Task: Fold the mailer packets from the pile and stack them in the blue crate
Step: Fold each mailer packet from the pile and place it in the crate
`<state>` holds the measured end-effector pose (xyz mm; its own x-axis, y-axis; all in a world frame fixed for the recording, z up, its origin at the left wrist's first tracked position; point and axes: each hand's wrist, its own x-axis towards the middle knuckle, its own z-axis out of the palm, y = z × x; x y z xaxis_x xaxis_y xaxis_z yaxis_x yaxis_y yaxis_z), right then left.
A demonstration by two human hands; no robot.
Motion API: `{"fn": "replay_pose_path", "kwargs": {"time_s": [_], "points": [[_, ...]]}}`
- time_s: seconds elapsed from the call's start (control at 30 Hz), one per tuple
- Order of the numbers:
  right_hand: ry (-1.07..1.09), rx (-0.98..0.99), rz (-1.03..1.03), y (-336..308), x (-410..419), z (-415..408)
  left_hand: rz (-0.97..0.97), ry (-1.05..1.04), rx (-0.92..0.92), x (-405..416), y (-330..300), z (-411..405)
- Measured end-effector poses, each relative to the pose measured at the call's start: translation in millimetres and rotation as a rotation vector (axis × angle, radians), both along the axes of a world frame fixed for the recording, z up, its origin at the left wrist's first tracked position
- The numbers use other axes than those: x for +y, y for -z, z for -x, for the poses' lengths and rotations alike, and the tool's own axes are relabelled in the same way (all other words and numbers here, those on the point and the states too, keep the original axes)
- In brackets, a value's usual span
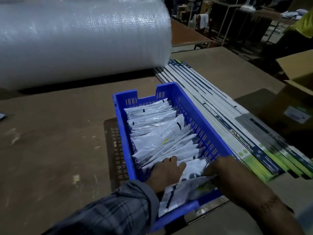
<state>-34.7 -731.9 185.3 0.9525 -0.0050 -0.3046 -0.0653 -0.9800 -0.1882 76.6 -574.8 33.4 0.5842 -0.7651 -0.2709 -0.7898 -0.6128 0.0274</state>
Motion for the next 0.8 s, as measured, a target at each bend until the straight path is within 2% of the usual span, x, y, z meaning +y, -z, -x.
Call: {"fn": "replay_pose_path", "kwargs": {"time_s": [0.07,0.2,0.33,0.43,0.53,0.7,0.8], "points": [[-0.024,-0.001,0.076,8.5,4.3,-9.0,-0.035,-0.035,0.06,1.6,-13.0,-3.3],[-0.044,-0.027,0.205,19.4,12.0,-23.0,0.057,-0.165,0.072,11.0,-16.4,-4.5],[-0.006,0.135,0.281,45.6,19.2,-29.0,0.088,-0.214,0.098,11.7,-16.5,-6.9],[0.013,0.227,0.244,64.5,21.4,-38.5,0.105,-0.212,0.119,12.3,-19.5,-6.4],[0.027,0.241,0.294,72.6,21.3,-46.4,0.114,-0.2,0.143,14.3,-25.1,-5.1],[0.006,0.407,0.196,70.3,22.0,-50.6,0.179,-0.206,0.218,23.2,-21.1,1.5],[0.065,0.435,0.122,59.7,21.0,-49.2,0.239,-0.246,0.29,32.9,-26.7,1.5]]}}
